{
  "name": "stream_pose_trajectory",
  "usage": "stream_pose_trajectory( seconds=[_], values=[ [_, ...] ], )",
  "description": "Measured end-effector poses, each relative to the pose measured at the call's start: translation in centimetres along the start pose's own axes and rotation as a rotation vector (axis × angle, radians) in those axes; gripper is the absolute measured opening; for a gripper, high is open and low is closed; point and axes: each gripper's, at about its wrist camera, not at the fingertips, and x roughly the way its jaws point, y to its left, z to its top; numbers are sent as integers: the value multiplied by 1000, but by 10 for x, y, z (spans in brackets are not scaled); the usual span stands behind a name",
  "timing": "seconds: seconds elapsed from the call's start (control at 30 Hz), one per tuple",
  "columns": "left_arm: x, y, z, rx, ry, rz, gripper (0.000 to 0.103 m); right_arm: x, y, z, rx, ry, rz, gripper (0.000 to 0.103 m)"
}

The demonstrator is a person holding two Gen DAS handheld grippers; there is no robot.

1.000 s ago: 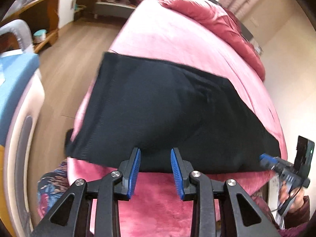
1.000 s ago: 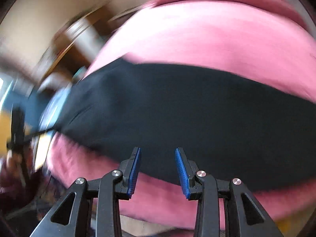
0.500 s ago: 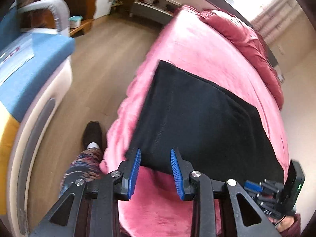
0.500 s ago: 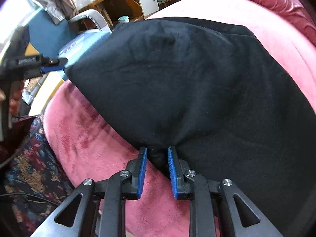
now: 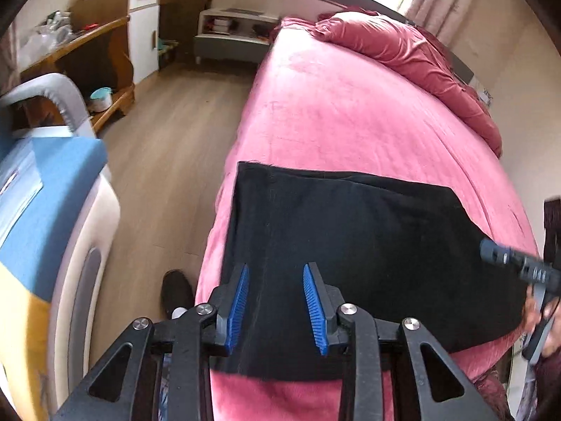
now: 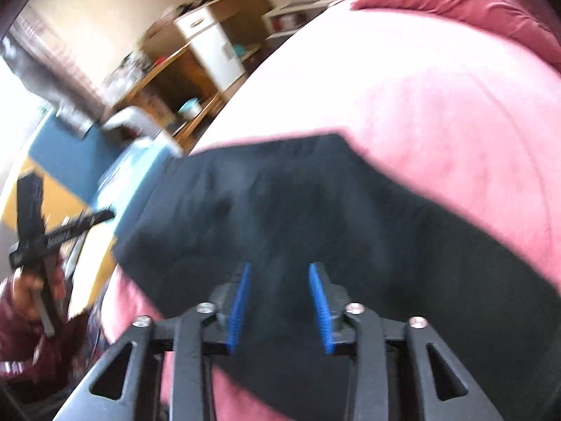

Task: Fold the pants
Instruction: 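Pinch the pants edge with the right gripper and release it, then grasp the black pant leg end with the right gripper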

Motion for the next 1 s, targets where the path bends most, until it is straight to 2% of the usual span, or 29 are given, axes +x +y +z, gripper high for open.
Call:
stream_pose_trajectory(
  seconds=[0.13,0.23,0.3,0.43,0.47,0.53,0.57,0.7,0.83,1.0],
  values=[
    [25,-6,16,7,28,6,33,4,-18,38,37,-32,-9,42],
    [37,-6,22,5,42,0,33,18,-26,59,28,-7,-40,42],
    [40,-10,24,22,42,5,33,33,-30,68,15,40,-30,42],
    [46,-28,22,93,37,19,33,62,-32,71,-22,123,-13,40],
    [47,-32,21,107,33,24,33,68,-30,71,-44,146,4,27],
    [53,-44,19,145,28,39,33,71,-22,68,-91,152,-9,12],
    [55,-49,18,162,27,51,33,70,-19,66,-106,143,-18,11],
    [72,-65,15,214,29,123,33,57,-30,79,-71,64,-37,10],
    [88,-69,13,240,26,182,35,81,-35,73,-83,89,-100,10],
    [92,-66,13,218,9,187,39,80,-37,69,-56,67,-112,10]
  ],
)
